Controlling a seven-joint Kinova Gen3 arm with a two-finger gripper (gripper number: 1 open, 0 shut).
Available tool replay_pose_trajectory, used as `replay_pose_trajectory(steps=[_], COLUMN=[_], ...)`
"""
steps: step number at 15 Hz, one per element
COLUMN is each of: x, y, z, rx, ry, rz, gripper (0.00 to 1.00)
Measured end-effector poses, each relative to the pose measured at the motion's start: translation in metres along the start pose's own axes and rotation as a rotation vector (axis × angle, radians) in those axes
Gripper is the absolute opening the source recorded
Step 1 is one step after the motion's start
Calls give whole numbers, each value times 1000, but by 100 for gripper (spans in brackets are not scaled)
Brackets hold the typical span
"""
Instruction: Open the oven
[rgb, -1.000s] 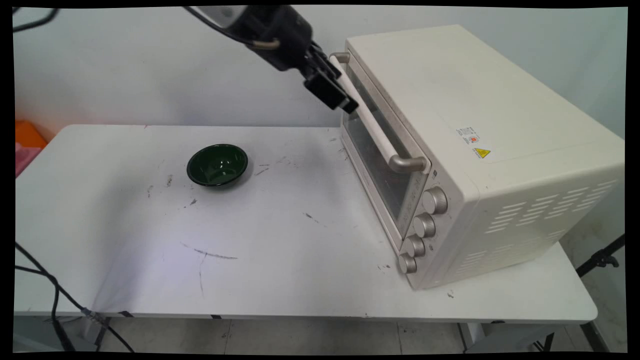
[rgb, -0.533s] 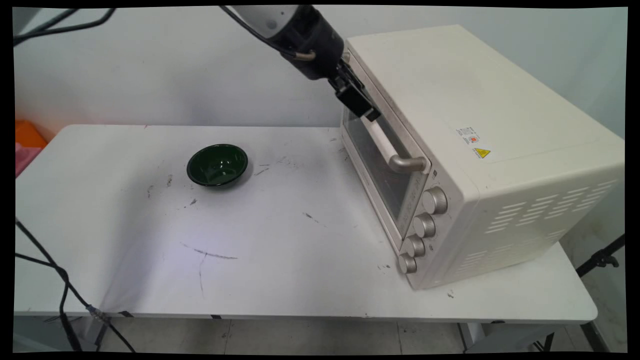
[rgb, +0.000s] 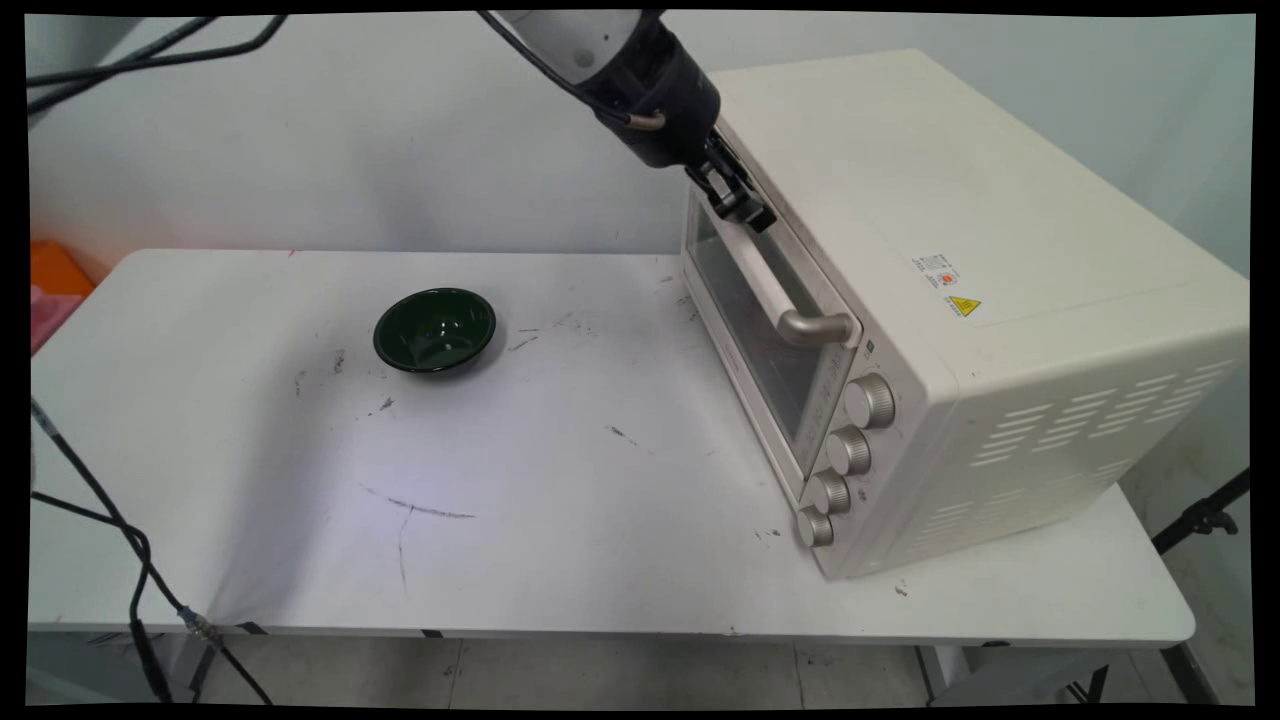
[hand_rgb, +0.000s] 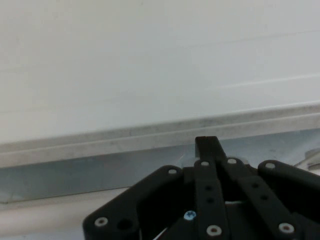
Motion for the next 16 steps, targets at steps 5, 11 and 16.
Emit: replay_pose_trajectory(steps=[5, 11, 16], x=[1, -10, -22], y=[0, 3, 5], z=[6, 7, 2], rx=[-9, -24, -33], ry=[-21, -64, -65], rz=[15, 24, 38], gripper=[0, 0, 0])
